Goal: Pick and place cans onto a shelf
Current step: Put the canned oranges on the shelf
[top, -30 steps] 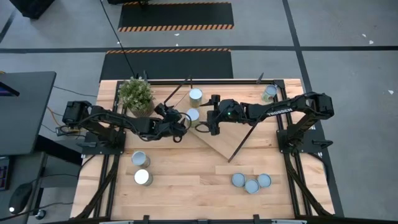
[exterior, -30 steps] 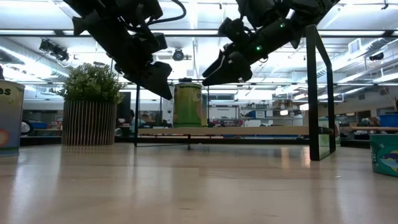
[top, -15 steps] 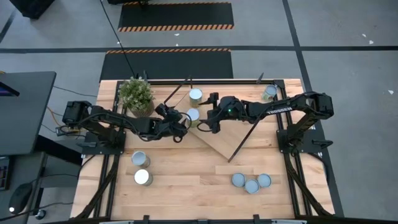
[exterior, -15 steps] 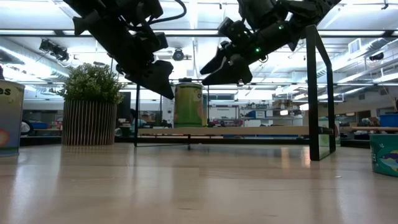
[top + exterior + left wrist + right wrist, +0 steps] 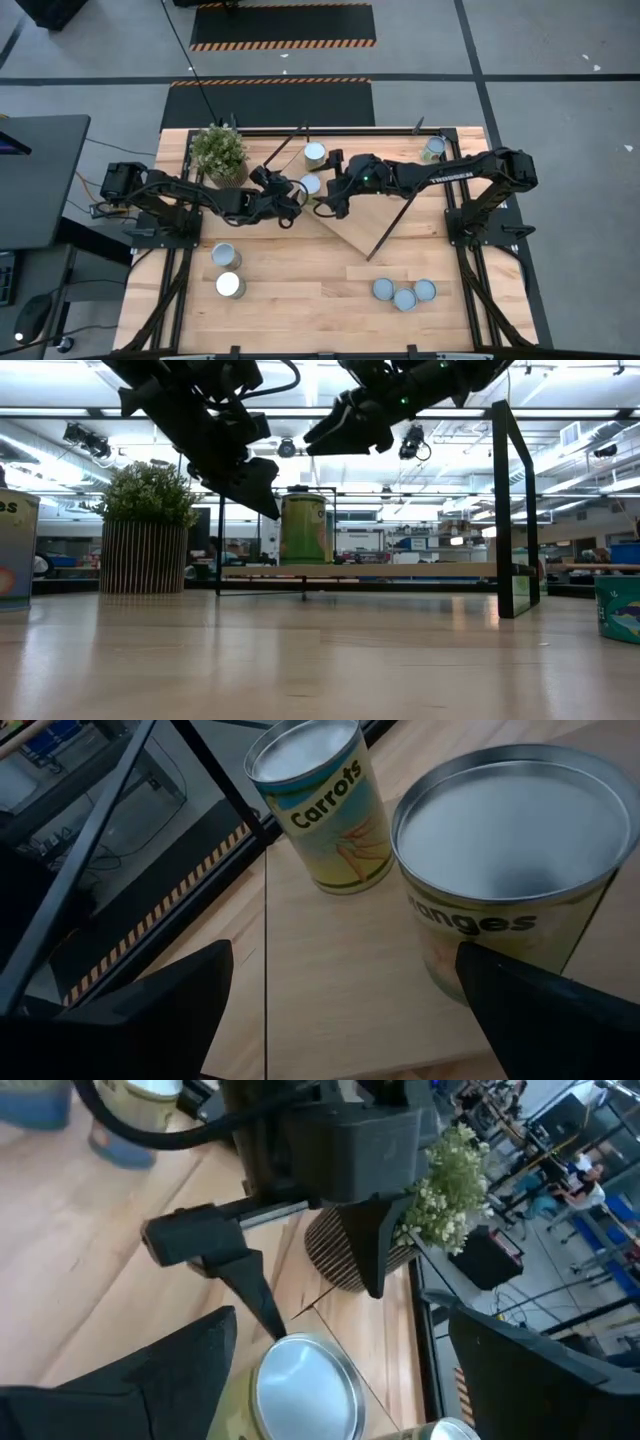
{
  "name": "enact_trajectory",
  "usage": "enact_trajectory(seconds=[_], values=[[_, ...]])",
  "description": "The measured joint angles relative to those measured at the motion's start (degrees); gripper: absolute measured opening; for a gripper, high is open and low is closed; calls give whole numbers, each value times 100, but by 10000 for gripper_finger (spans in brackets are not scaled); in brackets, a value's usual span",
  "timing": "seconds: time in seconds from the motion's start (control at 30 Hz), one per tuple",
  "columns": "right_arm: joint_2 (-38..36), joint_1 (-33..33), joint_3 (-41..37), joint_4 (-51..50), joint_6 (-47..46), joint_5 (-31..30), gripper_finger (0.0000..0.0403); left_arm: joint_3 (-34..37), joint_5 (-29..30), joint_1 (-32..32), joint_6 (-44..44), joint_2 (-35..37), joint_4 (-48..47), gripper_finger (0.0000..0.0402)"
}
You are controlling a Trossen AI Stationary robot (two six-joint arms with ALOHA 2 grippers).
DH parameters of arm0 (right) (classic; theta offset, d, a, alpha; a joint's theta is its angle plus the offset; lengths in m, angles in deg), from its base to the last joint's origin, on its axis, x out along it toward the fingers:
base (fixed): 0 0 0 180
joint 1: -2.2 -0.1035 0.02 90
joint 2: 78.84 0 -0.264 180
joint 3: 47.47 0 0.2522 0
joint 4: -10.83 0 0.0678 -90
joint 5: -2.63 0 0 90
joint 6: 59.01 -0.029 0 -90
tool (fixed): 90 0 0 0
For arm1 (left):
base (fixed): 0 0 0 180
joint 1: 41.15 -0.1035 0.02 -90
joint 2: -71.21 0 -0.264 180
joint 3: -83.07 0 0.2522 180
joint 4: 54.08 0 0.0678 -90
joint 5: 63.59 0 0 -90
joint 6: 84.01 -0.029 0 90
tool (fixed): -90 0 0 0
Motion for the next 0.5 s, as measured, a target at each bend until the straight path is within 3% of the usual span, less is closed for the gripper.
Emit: enact_trajectory(seconds=[0.27,0.5], values=[[410,-11,-181,-8,-7,-180,373,0,1,-17,0,-1,4,389],[789,-11,-174,421,305,-889,373,0,0,-22,24,-1,-21,389]])
